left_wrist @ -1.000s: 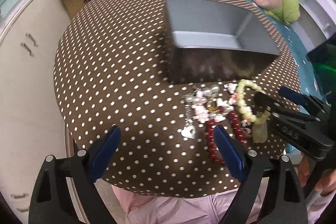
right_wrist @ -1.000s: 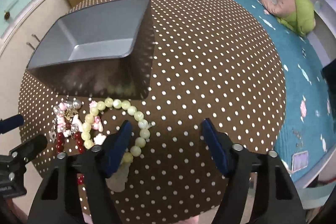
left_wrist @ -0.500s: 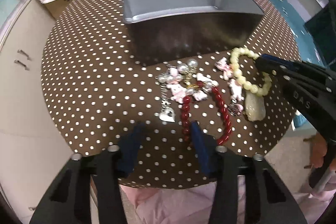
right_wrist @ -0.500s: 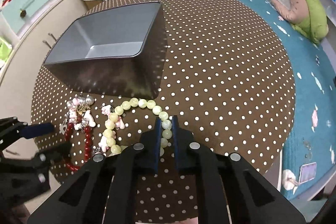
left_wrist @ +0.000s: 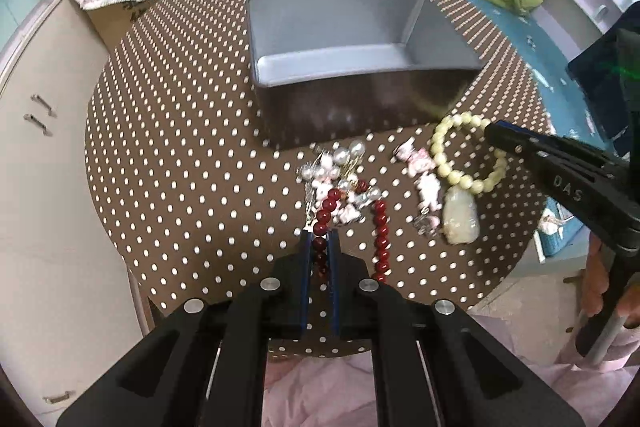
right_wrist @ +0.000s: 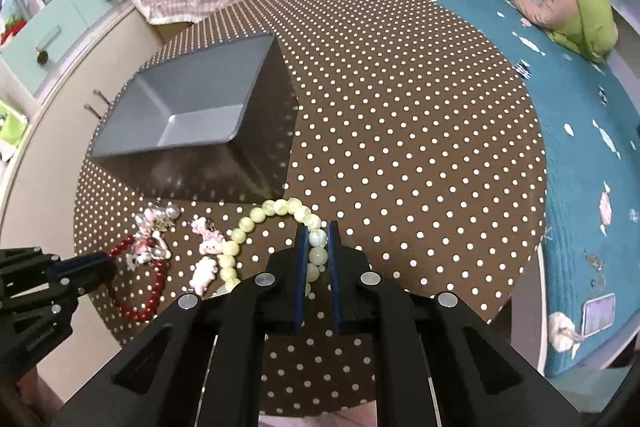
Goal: Organize jewelry
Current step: 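Lift both bracelets and lower them into the silver tin, opening both grippers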
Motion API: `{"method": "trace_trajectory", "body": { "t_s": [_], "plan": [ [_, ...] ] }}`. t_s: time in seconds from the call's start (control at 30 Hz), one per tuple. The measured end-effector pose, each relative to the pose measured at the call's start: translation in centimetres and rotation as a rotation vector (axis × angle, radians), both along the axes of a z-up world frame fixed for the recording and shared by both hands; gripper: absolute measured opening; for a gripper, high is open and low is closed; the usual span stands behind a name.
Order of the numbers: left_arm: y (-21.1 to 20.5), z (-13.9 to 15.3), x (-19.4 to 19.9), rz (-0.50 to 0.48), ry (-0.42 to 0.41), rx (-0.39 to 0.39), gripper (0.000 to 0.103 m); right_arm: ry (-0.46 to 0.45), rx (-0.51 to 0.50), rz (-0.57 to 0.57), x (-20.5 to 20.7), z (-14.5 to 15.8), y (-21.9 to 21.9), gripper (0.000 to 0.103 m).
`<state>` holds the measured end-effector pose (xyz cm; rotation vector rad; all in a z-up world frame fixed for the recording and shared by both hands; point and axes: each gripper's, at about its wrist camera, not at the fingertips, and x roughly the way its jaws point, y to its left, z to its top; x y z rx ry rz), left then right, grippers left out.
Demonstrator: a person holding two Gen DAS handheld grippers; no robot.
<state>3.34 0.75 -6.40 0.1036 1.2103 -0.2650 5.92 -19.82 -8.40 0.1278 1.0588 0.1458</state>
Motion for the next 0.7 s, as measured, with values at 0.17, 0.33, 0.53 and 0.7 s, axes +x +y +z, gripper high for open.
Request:
{"method": "trace_trajectory", "body": {
  "t_s": [0.17, 0.33, 0.53, 0.7],
  "plan": [
    [0.9, 2.4, 0.6, -0.002, -0.044, -0.030, 0.006, -0.041, 0.014, -0.003, -0.6, 1.7, 0.0, 0.010],
    [2.3, 3.4, 0.6, -0.006, -0.071, -0.051, 0.006, -0.078, 0.022, -0.011, -1.2, 3.8, 0.3, 0.010],
    [3.0, 5.7, 0.7, -0.020, -0.134, -0.071, 0.006, -0.134, 0.007, -0.034, -1.7, 6.4, 0.5, 0.010],
    [2.9, 7.4, 1.0, -0.012, -0.191, -0.089, 0.006, -0.189, -0.003, -0.025, -1.7, 8.5, 1.0, 0.010]
  ]
}}
